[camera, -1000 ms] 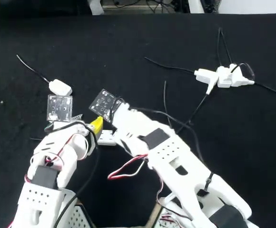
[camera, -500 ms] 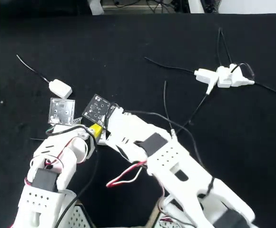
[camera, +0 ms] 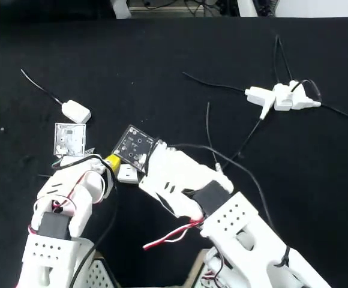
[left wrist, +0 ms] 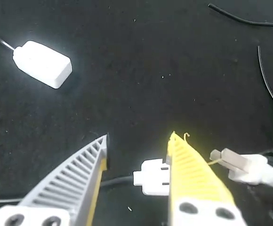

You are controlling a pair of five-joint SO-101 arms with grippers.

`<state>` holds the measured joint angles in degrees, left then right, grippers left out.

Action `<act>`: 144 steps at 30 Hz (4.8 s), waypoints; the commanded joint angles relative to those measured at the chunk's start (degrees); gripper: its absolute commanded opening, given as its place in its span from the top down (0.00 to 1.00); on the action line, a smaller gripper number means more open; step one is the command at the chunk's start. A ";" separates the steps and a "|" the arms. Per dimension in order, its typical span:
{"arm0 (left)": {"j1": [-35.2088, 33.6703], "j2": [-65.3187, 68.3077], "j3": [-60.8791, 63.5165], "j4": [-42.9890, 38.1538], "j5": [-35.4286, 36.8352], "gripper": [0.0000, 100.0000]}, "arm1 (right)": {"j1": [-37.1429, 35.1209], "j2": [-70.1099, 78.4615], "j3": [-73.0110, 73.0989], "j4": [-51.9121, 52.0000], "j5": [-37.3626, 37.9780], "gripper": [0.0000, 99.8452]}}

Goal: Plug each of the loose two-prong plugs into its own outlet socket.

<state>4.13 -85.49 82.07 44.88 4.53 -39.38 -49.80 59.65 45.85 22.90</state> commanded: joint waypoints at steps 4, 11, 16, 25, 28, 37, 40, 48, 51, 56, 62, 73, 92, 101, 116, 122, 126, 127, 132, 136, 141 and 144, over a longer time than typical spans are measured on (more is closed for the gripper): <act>-0.04 -1.05 -4.97 3.16 1.32 0.79 | -0.79 -1.80 -0.31 0.00 -0.53 0.99; 5.05 -0.97 -7.96 6.51 2.64 0.79 | -0.79 -1.71 -0.31 0.00 -0.53 0.99; 5.32 -0.62 -7.87 6.51 1.05 0.79 | -0.88 -1.71 -0.31 0.00 -0.53 0.99; 7.43 -0.53 -2.07 2.20 -2.11 0.79 | -1.76 -1.80 -1.27 0.35 -0.53 0.99; 7.34 -0.53 -1.71 2.02 -2.02 0.79 | -2.20 -1.80 -1.98 0.44 -0.53 0.99; 7.34 -0.53 -1.63 2.11 -2.11 0.79 | -2.37 -1.80 -4.09 1.14 -2.20 0.99; 5.14 -0.53 -2.33 2.20 -2.11 0.79 | -2.11 -1.80 -3.47 1.32 -2.20 0.99; 0.92 -1.05 -8.57 5.63 0.18 0.79 | -2.02 -1.80 -2.68 0.35 -2.55 0.99; 1.45 -1.05 -11.03 7.21 1.23 0.79 | -2.11 -1.71 -1.71 -1.32 -2.55 0.99; 6.99 -0.97 -11.03 8.26 0.62 0.79 | -2.11 -1.71 -0.04 -2.73 -2.55 0.99; 8.40 -1.05 -11.03 11.34 -1.67 0.79 | -2.02 -1.71 -0.40 -2.73 -2.55 0.99; 7.87 -1.14 -13.85 11.52 -1.49 0.79 | -2.02 -1.71 0.04 -2.64 -2.55 0.99; 9.89 -1.14 -16.31 13.45 -1.76 0.79 | -2.11 -1.71 0.04 -2.81 -2.55 0.99; 5.32 -1.14 -8.48 7.74 -5.27 0.79 | -2.11 -2.15 -0.22 -2.29 -2.55 0.99; 3.21 -1.05 -4.88 5.71 -5.36 0.79 | -2.46 -1.89 -4.35 1.32 -2.55 0.99; 3.30 -1.05 -5.05 5.71 -5.36 0.79 | -2.46 -1.80 -7.43 2.73 -3.52 0.99; 3.38 -1.05 -5.05 5.71 -5.36 0.79 | -2.46 -1.71 -7.25 2.64 -3.87 0.99; 3.30 -1.05 -5.05 5.71 -5.36 0.79 | -2.46 -1.71 -7.25 2.55 -3.87 0.99; -0.31 -1.14 -7.43 5.71 -4.92 0.79 | -2.11 2.15 -8.22 2.64 -3.87 0.99; -2.24 -1.14 -9.80 5.89 -1.05 0.79 | -2.29 8.22 -11.56 2.73 -4.66 0.99; -0.48 -1.14 -9.54 5.89 -0.09 0.79 | -2.46 13.14 -15.16 2.64 -5.01 0.99; 1.63 -1.14 -7.16 4.92 -0.18 0.79 | -2.46 13.76 -16.66 2.90 -5.54 0.99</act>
<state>3.08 -86.11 75.74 51.65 3.91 -41.05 -36.18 47.52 48.40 18.77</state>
